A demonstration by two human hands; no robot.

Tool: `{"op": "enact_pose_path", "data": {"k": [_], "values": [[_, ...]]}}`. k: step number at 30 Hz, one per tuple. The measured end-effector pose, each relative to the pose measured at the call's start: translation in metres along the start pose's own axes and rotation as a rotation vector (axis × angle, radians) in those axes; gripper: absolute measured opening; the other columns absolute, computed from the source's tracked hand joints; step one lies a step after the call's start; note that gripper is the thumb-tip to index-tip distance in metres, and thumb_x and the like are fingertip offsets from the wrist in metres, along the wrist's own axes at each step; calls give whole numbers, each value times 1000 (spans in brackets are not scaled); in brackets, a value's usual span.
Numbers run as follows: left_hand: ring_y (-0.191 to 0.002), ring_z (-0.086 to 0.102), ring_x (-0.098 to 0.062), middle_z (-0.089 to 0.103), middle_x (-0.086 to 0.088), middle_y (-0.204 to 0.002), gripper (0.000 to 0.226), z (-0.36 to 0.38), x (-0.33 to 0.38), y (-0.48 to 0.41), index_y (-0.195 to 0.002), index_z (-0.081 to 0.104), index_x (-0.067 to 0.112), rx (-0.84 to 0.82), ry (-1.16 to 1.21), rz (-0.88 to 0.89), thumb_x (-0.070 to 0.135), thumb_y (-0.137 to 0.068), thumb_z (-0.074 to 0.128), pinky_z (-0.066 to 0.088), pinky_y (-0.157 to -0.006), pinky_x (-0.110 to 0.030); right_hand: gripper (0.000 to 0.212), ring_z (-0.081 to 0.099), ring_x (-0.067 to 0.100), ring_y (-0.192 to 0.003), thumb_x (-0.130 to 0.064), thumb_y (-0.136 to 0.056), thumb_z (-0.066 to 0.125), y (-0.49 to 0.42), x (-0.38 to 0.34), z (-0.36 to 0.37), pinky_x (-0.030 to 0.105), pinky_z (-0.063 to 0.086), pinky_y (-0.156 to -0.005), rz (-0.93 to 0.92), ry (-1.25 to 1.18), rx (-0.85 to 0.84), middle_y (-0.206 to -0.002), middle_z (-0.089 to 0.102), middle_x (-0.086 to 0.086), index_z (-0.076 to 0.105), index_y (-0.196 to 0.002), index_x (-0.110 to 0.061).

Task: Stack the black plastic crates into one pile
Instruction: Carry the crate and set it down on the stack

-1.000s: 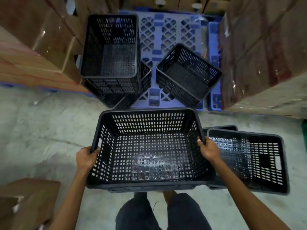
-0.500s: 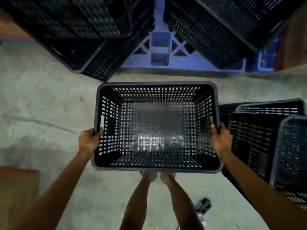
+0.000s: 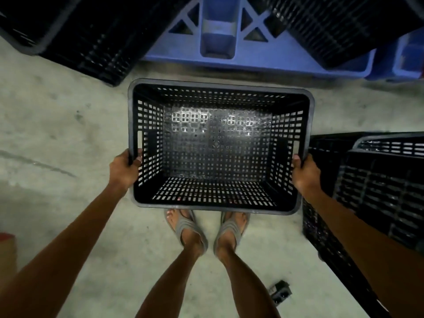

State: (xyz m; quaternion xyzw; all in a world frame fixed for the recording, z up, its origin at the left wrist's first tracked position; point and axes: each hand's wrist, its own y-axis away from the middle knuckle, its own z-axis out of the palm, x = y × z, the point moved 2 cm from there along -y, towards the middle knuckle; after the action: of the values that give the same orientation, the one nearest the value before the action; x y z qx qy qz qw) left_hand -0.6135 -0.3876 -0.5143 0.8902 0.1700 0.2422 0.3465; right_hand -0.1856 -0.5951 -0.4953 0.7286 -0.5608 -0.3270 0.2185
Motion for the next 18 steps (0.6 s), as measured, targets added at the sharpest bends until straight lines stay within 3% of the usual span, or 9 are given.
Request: {"op": "enact_pose_path", "data": {"k": [6, 12, 15, 18], "values": [[-128, 55, -37, 58, -20, -138, 58, -34, 28, 56, -144, 43, 13, -155, -232, -104, 29, -91, 60, 43, -108, -39, 60, 49, 43, -128, -28, -96, 50, 58, -28, -32, 47, 43, -104, 1, 139, -91, -143, 46, 24, 26, -147, -8], [-115, 64, -34, 65, -21, -128, 48, -82, 128, 190, -137, 54, 15, -293, -280, 44, 28, -92, 60, 50, -98, -33, 70, 15, 28, -151, -28, -98, 47, 173, -113, -111, 36, 19, -122, -227, 144, -203, -163, 15, 12, 12, -155, -7], [-99, 68, -25, 69, -18, -122, 46, -96, 182, 246, -138, 55, 17, -321, -274, 168, 25, -93, 60, 51, -88, -27, 69, 17, 26, -151, -30, -99, 47, 217, -143, -156, 38, 23, -120, -297, 61, -181, -165, 10, 7, 12, -156, -13], [-98, 71, -28, 71, -15, -119, 45, -110, 247, 279, -137, 55, 20, -331, -280, 314, 20, -92, 59, 56, -87, -33, 66, 17, 26, -151, -26, -98, 49, 240, -161, -206, 36, 21, -121, -392, -36, -104, -164, 13, 9, 18, -155, -11]]}}
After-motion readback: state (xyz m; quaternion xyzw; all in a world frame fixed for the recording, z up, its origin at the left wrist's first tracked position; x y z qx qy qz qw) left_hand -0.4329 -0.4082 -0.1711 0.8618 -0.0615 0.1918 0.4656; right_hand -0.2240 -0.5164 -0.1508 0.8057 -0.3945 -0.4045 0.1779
